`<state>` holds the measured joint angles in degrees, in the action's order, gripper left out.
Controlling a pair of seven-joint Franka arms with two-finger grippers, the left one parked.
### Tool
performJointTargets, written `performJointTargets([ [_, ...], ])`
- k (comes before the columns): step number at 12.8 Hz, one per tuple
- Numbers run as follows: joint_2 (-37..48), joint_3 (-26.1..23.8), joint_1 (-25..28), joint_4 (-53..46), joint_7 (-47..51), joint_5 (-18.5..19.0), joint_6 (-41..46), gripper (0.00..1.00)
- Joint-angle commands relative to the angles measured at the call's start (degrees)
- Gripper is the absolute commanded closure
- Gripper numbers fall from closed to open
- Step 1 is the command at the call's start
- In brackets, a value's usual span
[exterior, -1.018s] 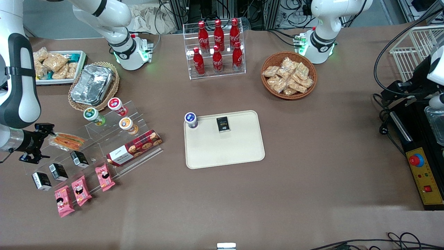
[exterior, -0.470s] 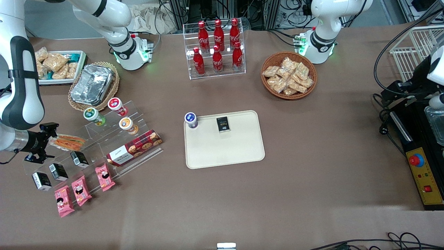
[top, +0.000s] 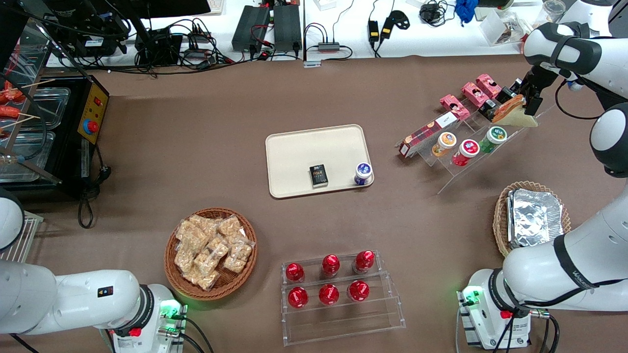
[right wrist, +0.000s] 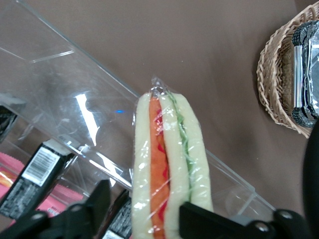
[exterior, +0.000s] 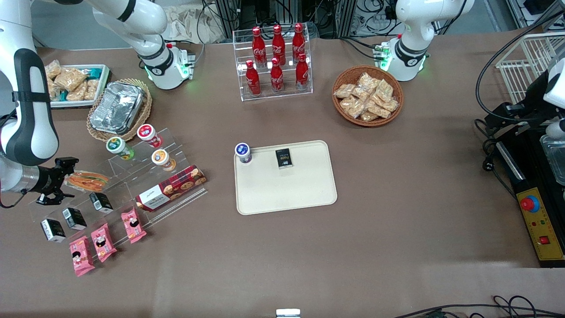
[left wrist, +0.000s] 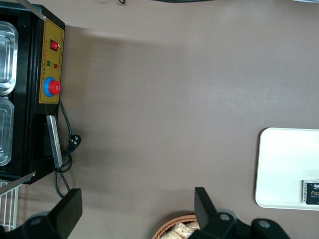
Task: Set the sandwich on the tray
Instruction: 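Close the right gripper on the wrapped sandwich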
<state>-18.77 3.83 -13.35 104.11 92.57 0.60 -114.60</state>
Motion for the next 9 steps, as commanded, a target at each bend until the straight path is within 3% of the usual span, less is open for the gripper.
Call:
performJointTargets([
  [1,0.2,-0.5,-0.2,2.9,-0.2,-0.9,-3.2,0.81],
  [3,0.7,-0.7,0.2,2.8,-0.2,-0.9,-3.3,0.96],
  [6,2.9,-1.2,0.7,0.8,-1.2,-0.2,-3.4,1.0],
  [9,5.8,-1.1,2.4,-2.8,-13.6,-0.4,-1.9,1.0],
])
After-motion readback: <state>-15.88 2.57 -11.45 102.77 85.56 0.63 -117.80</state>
